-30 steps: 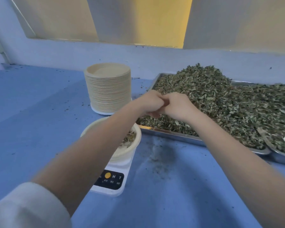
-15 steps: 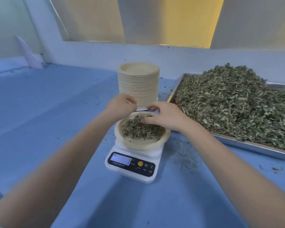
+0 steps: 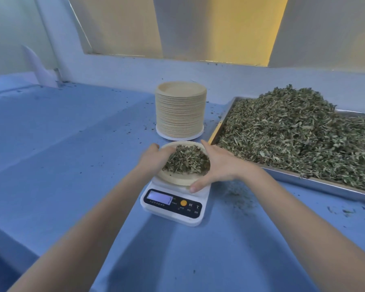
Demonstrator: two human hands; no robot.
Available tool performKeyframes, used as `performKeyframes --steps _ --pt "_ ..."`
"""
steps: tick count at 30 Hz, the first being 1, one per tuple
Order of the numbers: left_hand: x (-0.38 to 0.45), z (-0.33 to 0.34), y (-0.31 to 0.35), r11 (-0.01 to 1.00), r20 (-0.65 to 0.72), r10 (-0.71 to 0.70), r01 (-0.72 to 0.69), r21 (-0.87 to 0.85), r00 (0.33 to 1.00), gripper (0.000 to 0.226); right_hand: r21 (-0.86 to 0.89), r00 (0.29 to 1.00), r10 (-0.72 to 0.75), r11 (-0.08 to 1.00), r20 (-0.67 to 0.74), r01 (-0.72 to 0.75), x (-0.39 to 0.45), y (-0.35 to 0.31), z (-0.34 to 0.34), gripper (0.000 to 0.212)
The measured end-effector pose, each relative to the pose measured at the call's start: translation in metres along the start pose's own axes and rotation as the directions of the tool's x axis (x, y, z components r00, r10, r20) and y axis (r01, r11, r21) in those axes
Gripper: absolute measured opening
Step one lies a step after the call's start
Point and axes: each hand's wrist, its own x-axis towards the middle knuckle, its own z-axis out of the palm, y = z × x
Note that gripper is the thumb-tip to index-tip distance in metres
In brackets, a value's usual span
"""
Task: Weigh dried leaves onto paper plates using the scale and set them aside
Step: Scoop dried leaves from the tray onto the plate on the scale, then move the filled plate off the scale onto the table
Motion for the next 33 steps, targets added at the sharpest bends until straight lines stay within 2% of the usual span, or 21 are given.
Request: performKeyframes --steps 4,6,8,10,15,19,25,29,33 --pt "-0.002 0.004 0.002 0.995 -0.086 0.026 -0.033 -0.090 0.996 0.057 0.069 0.998 -0.017 0.997 -0.056 0.021 -0.001 -0.002 0.002 0.148" --pt "0.000 0.001 0.005 0.991 -0.122 0.039 -0.054 -0.124 0.992 0.039 0.123 0.996 -0.030 0.992 -0.082 0.040 0.001 -0.003 -0.001 0.153" --pt "0.006 -0.005 0.007 0.986 -0.162 0.041 -0.066 -0.152 0.986 0.012 0.157 0.993 -0.046 0.986 -0.105 0.063 0.003 -0.007 -0.008 0.159" --pt "0.013 -0.014 0.011 0.984 -0.198 0.031 -0.064 -0.165 0.980 0.003 0.163 0.991 -0.075 0.982 -0.112 0.093 0.007 -0.016 -0.015 0.160" --pt "0.028 -0.047 0.014 0.993 -0.299 0.020 -0.053 -0.103 0.954 0.037 0.195 0.979 -0.167 0.963 -0.118 0.188 0.030 -0.046 -0.025 0.148" --pt "0.049 -0.081 0.003 0.998 -0.355 -0.028 0.004 -0.067 0.934 0.041 0.276 0.968 -0.209 0.931 -0.136 0.240 0.063 -0.075 -0.023 0.138" --pt "0.095 -0.133 -0.018 0.997 -0.463 -0.054 0.075 0.027 0.885 0.036 0.184 0.964 -0.241 0.949 -0.110 0.258 0.140 -0.122 -0.015 0.132" --pt "0.136 -0.153 -0.037 0.987 -0.452 -0.086 0.137 0.081 0.888 0.036 0.175 0.969 -0.230 0.954 -0.084 0.242 0.192 -0.141 0.000 0.134" --pt "0.174 -0.157 -0.056 0.978 -0.423 -0.117 0.179 0.110 0.899 0.039 0.192 0.980 -0.189 0.961 -0.067 0.198 0.240 -0.149 0.011 0.122"
